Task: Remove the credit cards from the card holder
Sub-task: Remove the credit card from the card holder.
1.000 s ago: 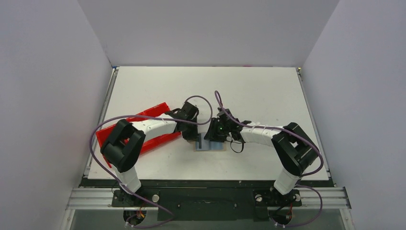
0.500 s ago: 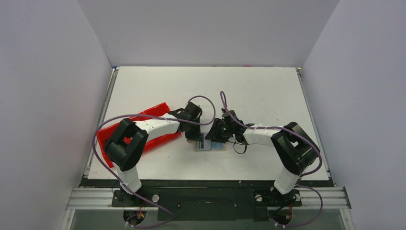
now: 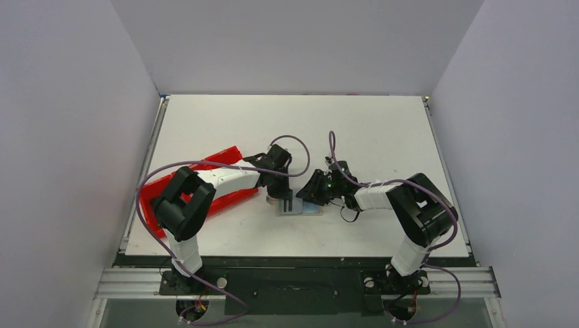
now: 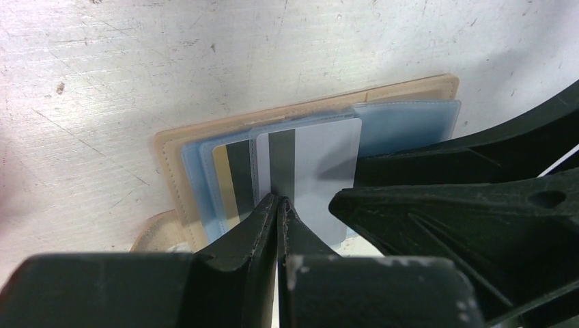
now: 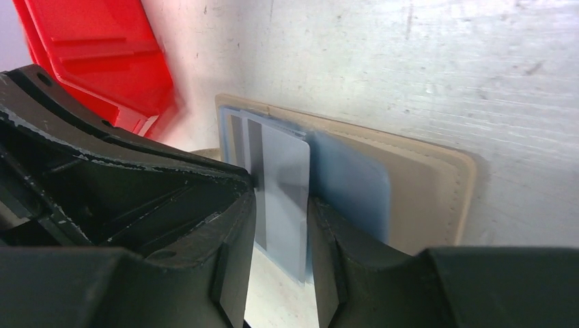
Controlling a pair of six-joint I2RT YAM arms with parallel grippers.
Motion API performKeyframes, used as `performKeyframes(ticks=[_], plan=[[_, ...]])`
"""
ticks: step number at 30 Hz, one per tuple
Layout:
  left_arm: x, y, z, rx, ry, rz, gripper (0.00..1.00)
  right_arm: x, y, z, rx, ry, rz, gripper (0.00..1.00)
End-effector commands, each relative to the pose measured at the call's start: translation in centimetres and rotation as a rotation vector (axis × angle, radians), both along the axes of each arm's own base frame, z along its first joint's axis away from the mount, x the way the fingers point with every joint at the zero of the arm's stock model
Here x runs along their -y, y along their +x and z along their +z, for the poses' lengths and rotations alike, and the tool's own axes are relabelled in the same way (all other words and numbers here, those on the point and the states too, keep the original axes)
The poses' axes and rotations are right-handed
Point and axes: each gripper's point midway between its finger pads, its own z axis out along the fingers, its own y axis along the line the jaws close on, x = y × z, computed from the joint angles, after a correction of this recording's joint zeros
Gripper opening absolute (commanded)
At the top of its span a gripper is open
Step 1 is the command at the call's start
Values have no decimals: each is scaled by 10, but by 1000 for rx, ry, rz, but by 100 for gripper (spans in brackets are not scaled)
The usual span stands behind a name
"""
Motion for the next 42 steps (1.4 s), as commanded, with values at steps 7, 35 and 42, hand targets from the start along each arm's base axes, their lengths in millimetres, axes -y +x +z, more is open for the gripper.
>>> performKeyframes(ticks=[7,35,42], plan=[[-9,-6,-20,-35,67,22,0,0,9,8,13,185,-63,24],[-30,-11,-22,-35,99,69,0,15,16,-5,2,231,-142,0],[-38,-11,-24,-38,107,85,0,20,17,-7,6,219,-152,0]])
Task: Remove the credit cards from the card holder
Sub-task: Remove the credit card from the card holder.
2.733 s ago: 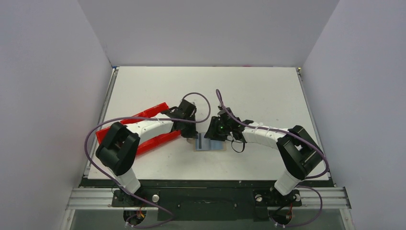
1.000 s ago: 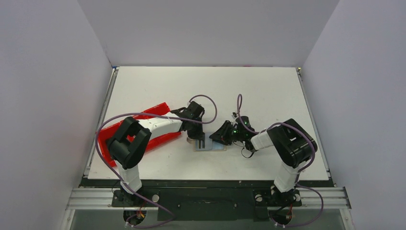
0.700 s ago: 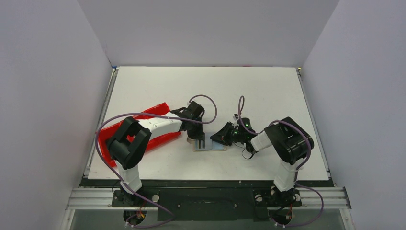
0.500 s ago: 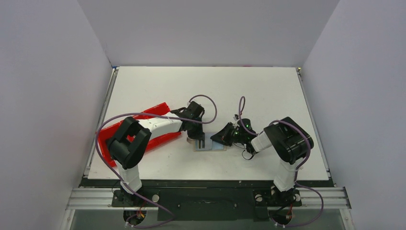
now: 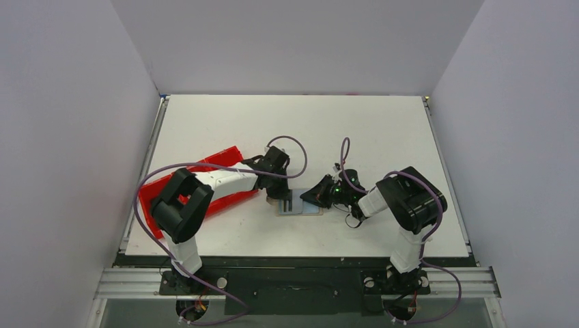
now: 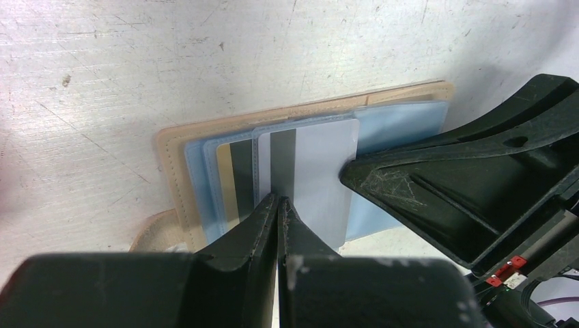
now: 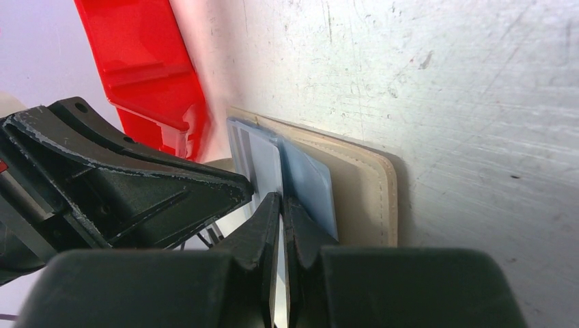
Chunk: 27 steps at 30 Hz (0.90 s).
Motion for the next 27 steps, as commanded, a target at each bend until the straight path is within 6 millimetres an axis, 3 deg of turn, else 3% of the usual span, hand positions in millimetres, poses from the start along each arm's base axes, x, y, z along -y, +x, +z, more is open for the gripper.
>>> performKeyframes(ticks=[1,12,20,27], plan=[[-36,-13,-23,-51,130,34,0,11,13,2,62,-22,-44,0],[-36,-11,-16,-35,123,24,0,13,13,1,64,-42,-38,0],[-36,-11,-24,-50,138,20,0,13,14,5,75,-44,-28,1],[-40,-11,-31,-52,166,29,0,6,12,15,91,4,-8,16]])
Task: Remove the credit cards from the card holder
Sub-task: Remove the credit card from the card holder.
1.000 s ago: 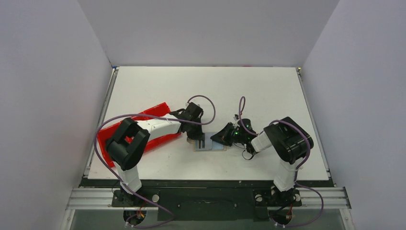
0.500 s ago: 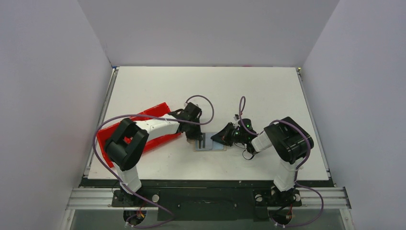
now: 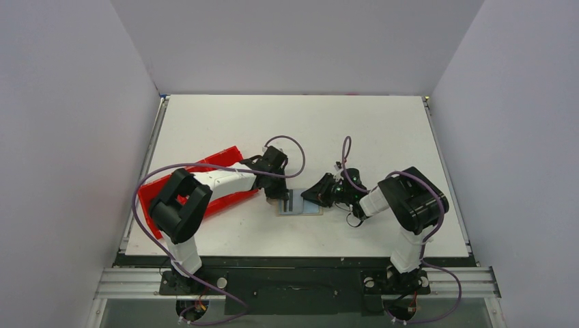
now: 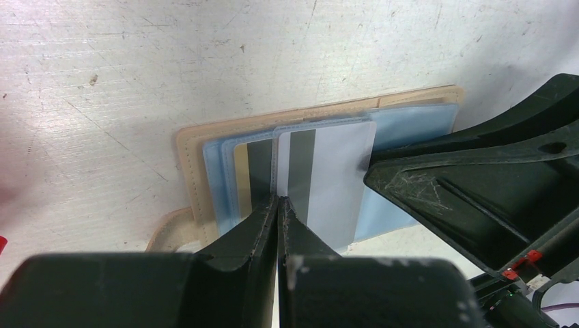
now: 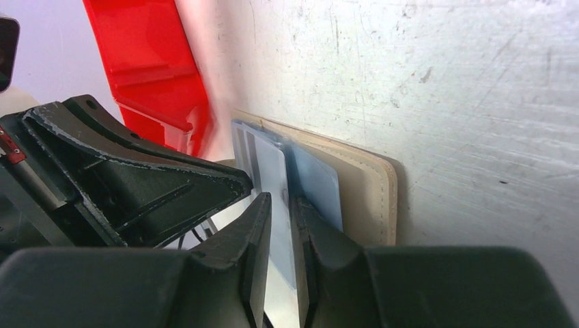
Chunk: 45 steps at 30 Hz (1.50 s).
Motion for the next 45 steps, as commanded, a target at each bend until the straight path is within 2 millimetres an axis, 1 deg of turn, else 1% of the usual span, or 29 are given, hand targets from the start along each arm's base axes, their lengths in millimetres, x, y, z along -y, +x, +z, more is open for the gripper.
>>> performKeyframes(ticks=[1,8,19,23,26,28,35,45], plan=[[-33,-12,-30,-57,157,17,0,2,9,13,66,12,-15,17],[-31,-12,-31,-61,155,15,0,-2,7,13,61,29,-6,16],[-31,-13,-32,-62,155,13,0,-10,6,6,48,27,6,12],[-32,-13,-33,-64,158,16,0,-10,5,4,45,22,8,9],[-34,-15,-34,-70,163,16,0,-7,4,3,43,17,0,2],[-35,-16,-35,-74,166,20,0,-4,6,4,47,14,-9,0],[-43,-18,-42,-93,192,38,0,10,9,2,49,1,-42,0],[-50,-17,-43,-96,202,53,0,25,10,-3,46,-18,-63,1]])
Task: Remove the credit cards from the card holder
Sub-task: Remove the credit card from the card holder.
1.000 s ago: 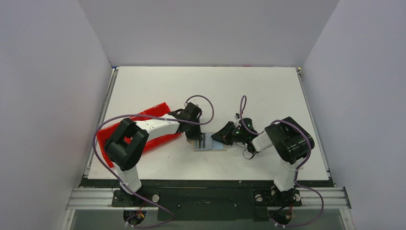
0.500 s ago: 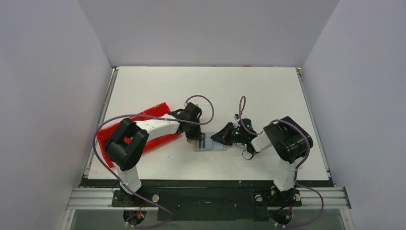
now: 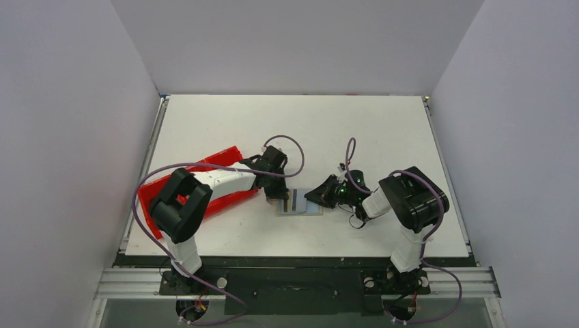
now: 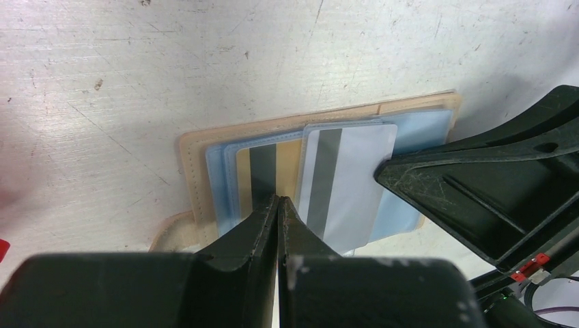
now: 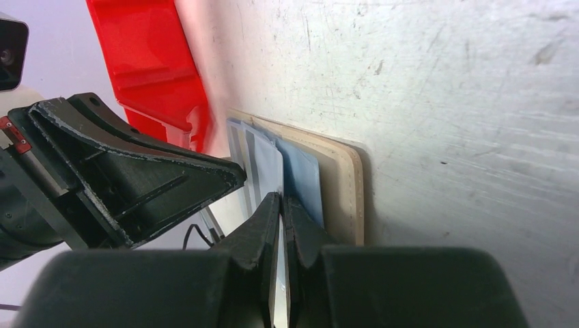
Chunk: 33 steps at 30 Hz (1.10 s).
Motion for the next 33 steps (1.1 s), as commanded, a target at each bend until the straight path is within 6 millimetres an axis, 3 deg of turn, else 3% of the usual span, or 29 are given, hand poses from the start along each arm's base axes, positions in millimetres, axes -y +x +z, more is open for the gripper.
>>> performKeyframes(ticks=[1,33], plan=[[-49,-19,-42,-94,204,37,0,15,9,0,55,-40,-43,2],[-51,-16,-41,-92,222,37,0,46,11,-3,50,-138,-94,0]])
